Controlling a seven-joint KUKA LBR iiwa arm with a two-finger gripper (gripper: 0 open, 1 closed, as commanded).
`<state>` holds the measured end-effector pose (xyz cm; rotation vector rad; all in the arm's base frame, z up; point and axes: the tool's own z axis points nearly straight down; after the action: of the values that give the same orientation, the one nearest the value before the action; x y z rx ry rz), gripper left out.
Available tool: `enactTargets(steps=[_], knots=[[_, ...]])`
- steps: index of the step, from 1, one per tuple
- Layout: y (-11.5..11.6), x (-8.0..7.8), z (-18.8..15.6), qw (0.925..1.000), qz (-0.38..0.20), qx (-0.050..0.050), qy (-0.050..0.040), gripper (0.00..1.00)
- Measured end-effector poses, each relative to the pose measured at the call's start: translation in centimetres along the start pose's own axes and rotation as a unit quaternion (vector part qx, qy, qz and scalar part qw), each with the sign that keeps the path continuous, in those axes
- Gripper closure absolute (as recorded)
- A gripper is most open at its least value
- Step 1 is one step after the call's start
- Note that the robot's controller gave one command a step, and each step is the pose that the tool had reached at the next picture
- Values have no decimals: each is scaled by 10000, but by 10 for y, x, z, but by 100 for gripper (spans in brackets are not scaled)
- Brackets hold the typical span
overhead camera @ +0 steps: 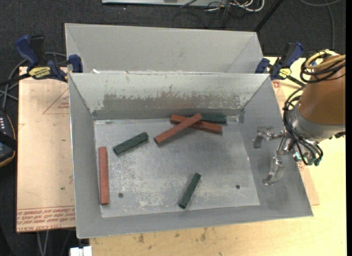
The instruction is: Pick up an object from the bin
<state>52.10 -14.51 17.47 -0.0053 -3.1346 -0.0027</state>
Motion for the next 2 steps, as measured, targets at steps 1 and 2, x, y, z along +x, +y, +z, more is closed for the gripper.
enactTargets(steps=[1,2], knots=[[83,19,23,9978,-661,-13,-19,0],[157,33,104,9866,-1627,17,-116,0]])
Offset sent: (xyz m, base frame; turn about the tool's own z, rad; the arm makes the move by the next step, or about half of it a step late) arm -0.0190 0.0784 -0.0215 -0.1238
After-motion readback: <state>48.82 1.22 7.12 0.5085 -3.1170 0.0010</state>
